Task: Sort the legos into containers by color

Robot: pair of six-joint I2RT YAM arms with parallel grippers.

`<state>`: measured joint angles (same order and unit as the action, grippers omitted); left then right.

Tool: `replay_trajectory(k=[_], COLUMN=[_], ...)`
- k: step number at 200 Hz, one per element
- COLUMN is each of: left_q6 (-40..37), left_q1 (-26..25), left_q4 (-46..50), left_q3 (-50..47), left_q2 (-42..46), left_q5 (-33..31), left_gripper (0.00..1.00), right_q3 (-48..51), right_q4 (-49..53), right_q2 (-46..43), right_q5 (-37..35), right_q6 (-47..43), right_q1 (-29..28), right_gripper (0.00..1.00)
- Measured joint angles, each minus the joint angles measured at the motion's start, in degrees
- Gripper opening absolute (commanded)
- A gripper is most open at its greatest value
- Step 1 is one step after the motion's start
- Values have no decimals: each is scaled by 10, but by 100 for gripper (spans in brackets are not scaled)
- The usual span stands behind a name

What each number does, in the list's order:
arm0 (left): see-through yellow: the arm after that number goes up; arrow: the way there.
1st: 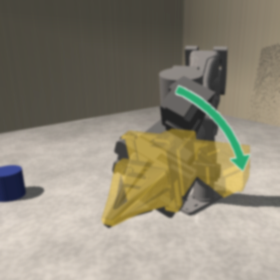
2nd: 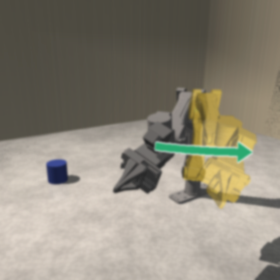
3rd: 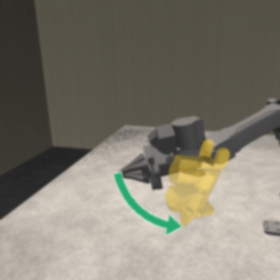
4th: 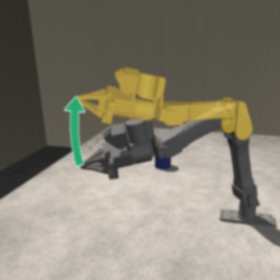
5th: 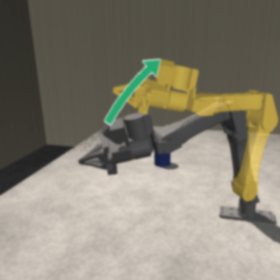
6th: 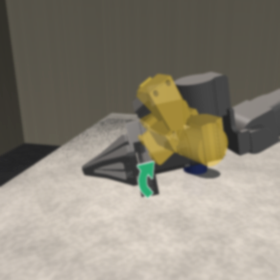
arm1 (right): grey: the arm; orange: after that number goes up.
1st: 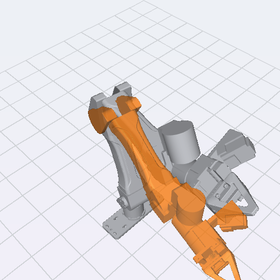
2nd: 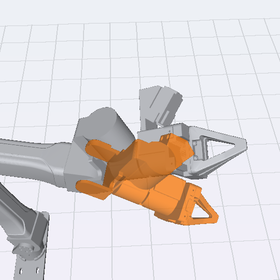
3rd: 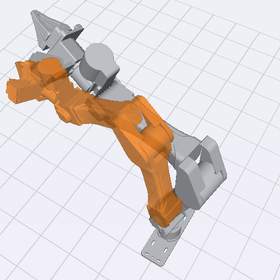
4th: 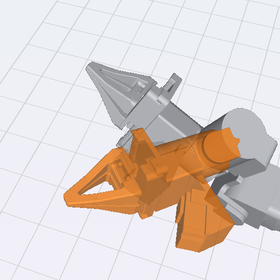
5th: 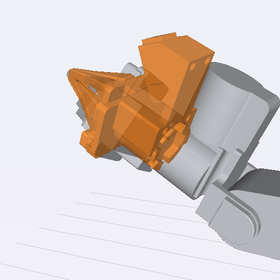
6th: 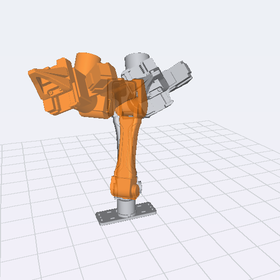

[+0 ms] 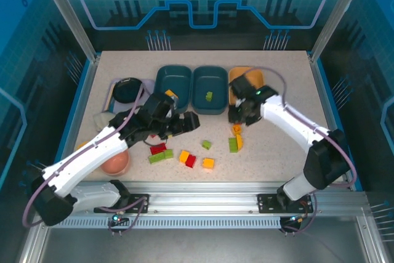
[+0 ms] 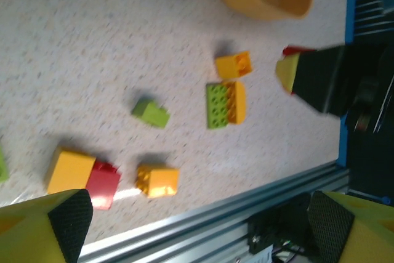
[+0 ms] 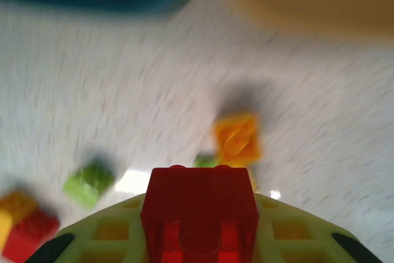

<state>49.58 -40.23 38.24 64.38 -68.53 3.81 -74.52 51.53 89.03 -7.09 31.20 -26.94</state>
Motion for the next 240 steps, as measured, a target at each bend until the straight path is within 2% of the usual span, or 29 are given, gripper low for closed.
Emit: replay_trajectory(k=[31, 86, 97, 134, 154, 196, 217, 240], left_q6=[0, -1, -1, 0, 2, 36, 88, 173], left_q1=[9, 32, 33, 33, 34, 34, 34, 34], left_q4=[-4, -9, -9, -6, 7, 78, 115, 125], left_q3=[67, 110, 111, 111, 111, 111, 91, 11], left_q2=[-91, -160, -162, -163, -163, -152, -141, -114], left_q5=[-6, -6, -6, -7, -14, -40, -40, -30], left_gripper=[95, 95, 95, 94, 94, 89, 89, 90], right_q3=[-92, -209, -215, -236, -260, -284, -254, -144], right_q4=[9, 35, 38, 50, 57, 65, 40, -27], right_q2=[102, 287, 309, 346, 346, 307, 219, 53], right_q5=[4, 16, 19, 33, 35, 30, 28, 36], right_q6=[-4, 4, 8, 5, 0, -5, -15, -44], right_q1=[91, 150, 158, 165, 162, 144, 117, 45], right_gripper=[26, 27, 32, 55, 60, 59, 66, 74])
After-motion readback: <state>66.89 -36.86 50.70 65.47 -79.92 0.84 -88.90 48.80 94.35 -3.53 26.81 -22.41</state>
